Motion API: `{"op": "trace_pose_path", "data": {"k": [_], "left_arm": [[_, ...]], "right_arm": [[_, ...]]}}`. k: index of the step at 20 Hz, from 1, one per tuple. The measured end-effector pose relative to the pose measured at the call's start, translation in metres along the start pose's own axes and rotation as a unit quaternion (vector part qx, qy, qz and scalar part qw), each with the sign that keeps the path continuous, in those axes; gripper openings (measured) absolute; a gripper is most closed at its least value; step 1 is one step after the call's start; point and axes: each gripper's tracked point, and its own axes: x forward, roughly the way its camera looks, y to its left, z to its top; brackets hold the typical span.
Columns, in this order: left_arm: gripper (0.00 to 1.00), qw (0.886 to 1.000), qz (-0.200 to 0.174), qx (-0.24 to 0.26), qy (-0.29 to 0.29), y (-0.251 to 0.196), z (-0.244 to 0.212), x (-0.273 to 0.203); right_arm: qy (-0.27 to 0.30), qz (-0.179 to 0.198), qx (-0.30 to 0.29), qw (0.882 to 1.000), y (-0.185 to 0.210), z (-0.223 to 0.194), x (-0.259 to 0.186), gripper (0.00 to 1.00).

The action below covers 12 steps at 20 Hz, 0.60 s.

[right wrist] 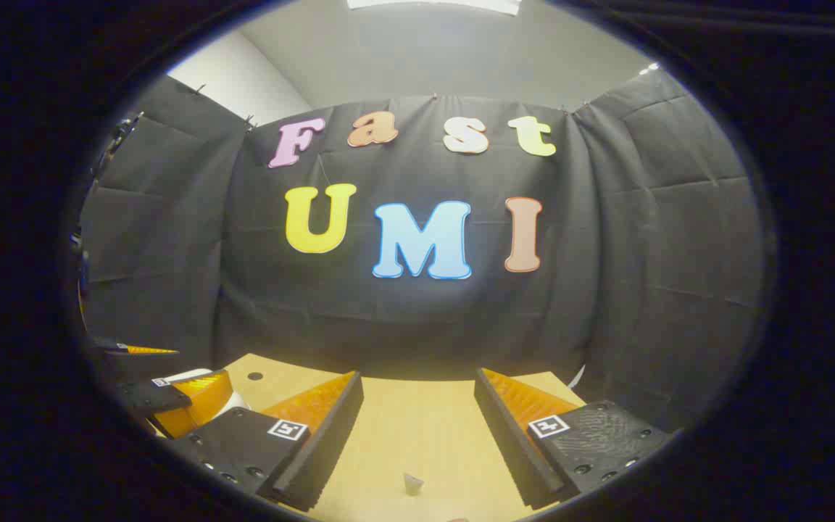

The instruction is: First open the suitcase, pack the skin care products into it, and then close the suitcase.

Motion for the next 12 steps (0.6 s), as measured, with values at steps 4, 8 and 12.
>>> {"op": "trace_pose_path", "data": {"k": [4,8,12], "left_arm": [[0.98,1.0,-0.008,0.001,0.019,-0.006,-0.022,0.004],[0.95,1.0,0.011,0.017,0.019,0.01,-0.026,-0.002],[0.98,0.999,0.021,0.012,0.022,0.022,-0.029,0.0]], "right_arm": [[0.023,-0.019,0.02,0.999,-0.011,-0.017,-0.001,0.94],[0.034,-0.022,0.019,0.999,-0.009,-0.024,-0.005,0.94],[0.028,-0.012,0.016,0.999,0.002,-0.022,-0.003,0.94]]}}
